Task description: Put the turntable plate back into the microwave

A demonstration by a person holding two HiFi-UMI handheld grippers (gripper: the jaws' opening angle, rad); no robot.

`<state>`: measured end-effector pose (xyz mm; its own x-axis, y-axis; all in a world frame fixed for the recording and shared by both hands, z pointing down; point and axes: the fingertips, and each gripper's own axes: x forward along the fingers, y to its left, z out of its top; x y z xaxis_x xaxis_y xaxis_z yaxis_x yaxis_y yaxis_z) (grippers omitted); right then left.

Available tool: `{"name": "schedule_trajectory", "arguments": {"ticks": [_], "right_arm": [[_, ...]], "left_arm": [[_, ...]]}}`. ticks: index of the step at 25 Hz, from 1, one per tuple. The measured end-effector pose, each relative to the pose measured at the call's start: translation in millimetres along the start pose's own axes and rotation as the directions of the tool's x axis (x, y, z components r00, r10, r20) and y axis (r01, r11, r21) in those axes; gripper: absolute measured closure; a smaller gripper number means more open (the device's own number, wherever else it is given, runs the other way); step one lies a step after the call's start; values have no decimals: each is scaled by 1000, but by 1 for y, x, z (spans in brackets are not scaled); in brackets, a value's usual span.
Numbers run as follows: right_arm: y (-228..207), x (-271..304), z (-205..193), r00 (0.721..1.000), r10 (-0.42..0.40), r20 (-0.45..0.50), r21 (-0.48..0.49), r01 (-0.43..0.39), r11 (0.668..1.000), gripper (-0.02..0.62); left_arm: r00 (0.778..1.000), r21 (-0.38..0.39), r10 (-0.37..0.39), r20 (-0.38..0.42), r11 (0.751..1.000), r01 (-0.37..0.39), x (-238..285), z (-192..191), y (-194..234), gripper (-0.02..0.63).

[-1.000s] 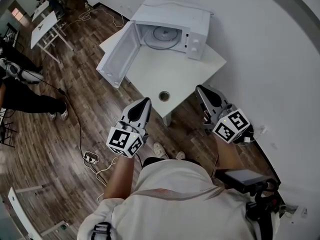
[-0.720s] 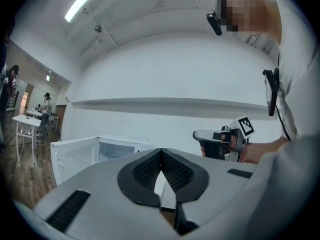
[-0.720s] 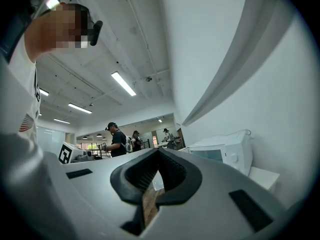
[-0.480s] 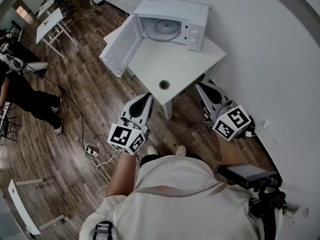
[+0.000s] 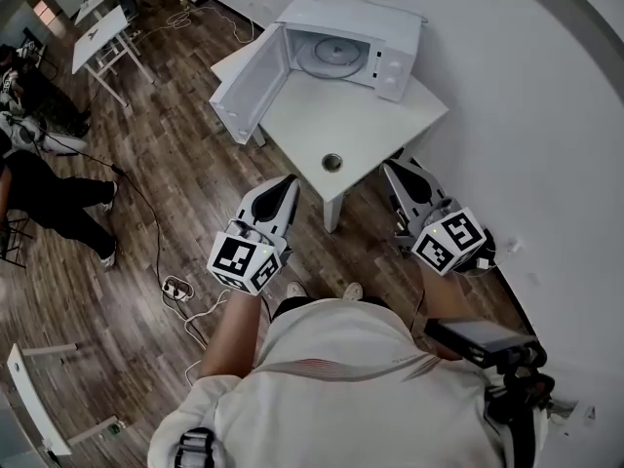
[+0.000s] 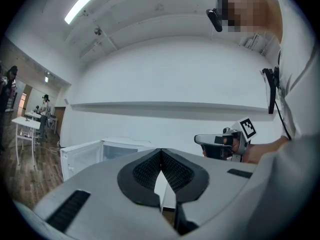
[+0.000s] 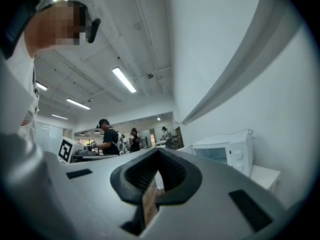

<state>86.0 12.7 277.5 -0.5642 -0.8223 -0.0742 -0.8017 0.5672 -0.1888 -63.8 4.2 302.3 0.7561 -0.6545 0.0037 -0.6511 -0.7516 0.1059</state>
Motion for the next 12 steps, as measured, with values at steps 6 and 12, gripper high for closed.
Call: {"name": "schedule_trajectory", "arguments": {"ticks": [6, 12], "right_arm": [[8, 5, -1, 1000, -15, -5, -17, 15, 1000, 591], [6, 5, -2, 999, -33, -24, -26, 32, 999, 591]], "left_arm": [[1000, -8, -5, 1, 1000, 5, -8, 1, 10, 595], [1000, -6, -13, -3, 1000, 13, -7, 0, 9, 595]]}}
